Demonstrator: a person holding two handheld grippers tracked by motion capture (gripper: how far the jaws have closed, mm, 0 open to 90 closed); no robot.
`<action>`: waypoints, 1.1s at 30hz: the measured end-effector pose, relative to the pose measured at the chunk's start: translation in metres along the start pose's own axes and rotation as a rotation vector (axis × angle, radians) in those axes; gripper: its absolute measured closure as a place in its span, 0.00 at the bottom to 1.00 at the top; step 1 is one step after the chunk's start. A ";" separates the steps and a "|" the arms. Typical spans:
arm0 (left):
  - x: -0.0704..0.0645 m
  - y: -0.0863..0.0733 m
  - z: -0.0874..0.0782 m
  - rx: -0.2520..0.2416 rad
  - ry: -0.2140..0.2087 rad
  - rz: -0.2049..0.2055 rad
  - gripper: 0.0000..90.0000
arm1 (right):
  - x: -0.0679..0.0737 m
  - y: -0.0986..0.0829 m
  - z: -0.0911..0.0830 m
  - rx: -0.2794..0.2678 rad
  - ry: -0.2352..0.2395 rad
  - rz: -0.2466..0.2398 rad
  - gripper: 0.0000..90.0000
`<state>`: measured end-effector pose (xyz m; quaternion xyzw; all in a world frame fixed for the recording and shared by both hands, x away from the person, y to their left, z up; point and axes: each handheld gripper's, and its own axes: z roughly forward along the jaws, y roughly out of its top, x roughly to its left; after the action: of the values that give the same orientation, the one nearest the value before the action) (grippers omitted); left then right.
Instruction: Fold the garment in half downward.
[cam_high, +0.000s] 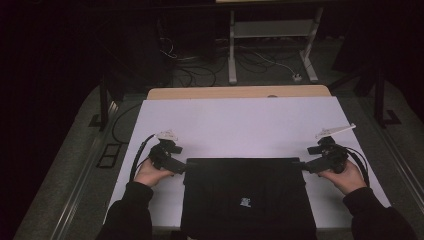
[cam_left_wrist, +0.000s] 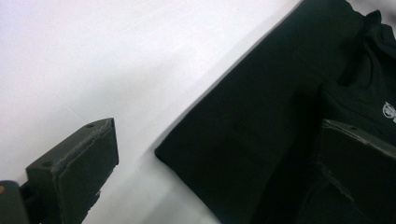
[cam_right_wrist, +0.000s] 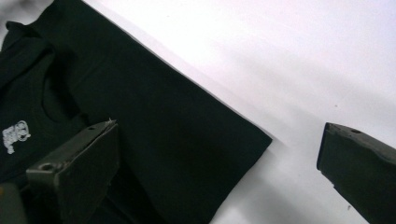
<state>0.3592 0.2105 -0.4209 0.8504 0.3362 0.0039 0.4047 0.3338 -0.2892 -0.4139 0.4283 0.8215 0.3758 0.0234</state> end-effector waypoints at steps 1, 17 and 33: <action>0.001 0.000 0.001 0.000 0.002 -0.003 0.00 | -0.001 0.000 0.001 0.001 -0.002 0.002 0.00; 0.011 -0.005 0.012 0.029 0.010 -0.012 0.00 | -0.011 -0.003 0.011 0.026 -0.010 0.007 0.03; 0.016 -0.007 0.019 0.061 -0.006 -0.004 0.05 | -0.026 -0.002 0.022 0.036 0.029 0.031 0.19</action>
<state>0.3734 0.2097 -0.4427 0.8615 0.3368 -0.0097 0.3799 0.3568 -0.2953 -0.4380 0.4358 0.8215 0.3676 -0.0020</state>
